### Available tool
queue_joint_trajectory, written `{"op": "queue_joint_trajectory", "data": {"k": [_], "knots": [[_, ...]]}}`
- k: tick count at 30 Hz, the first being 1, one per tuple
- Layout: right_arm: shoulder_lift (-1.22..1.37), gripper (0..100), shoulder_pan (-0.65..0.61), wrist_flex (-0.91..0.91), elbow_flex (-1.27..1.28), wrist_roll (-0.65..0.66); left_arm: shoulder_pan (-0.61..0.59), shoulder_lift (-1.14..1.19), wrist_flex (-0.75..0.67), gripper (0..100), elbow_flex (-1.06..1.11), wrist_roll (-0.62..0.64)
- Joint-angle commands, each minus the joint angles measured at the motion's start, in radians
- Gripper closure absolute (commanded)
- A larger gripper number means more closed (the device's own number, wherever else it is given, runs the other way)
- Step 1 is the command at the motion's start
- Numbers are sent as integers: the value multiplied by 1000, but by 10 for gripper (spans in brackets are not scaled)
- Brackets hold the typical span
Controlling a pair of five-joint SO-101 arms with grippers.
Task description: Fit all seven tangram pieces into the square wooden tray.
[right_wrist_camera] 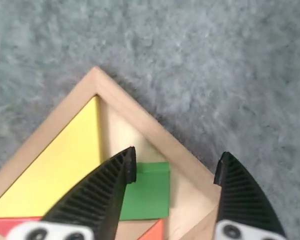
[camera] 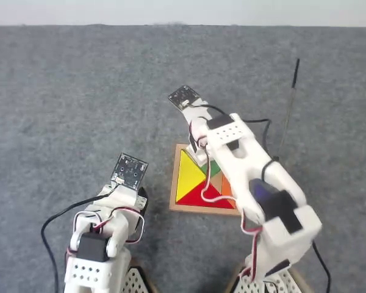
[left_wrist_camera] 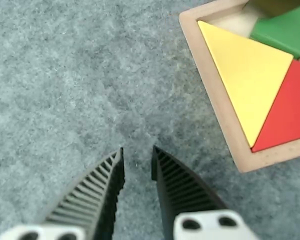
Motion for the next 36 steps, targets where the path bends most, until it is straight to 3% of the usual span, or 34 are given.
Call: {"op": "queue_joint_trajectory", "data": {"k": [1, 7, 10, 16, 26, 30, 36], "knots": [[-173, 742, -22, -56, 69, 11, 2, -2, 5, 912, -7, 6], [-392, 745, 12, -74, 221, 8, 2, -2, 5, 912, -7, 6], [-437, 804, 64, -74, 273, -34, 2, -2, 5, 912, -7, 6], [-441, 880, 153, -125, 334, -44, 2, -2, 5, 912, -7, 6], [-377, 887, 154, -214, 368, -37, 2, -2, 5, 912, -7, 6], [-323, 888, 176, -154, 302, -37, 2, -2, 5, 912, -7, 6], [-361, 887, 311, 124, 184, -37, 2, -2, 5, 912, -7, 6]]}}
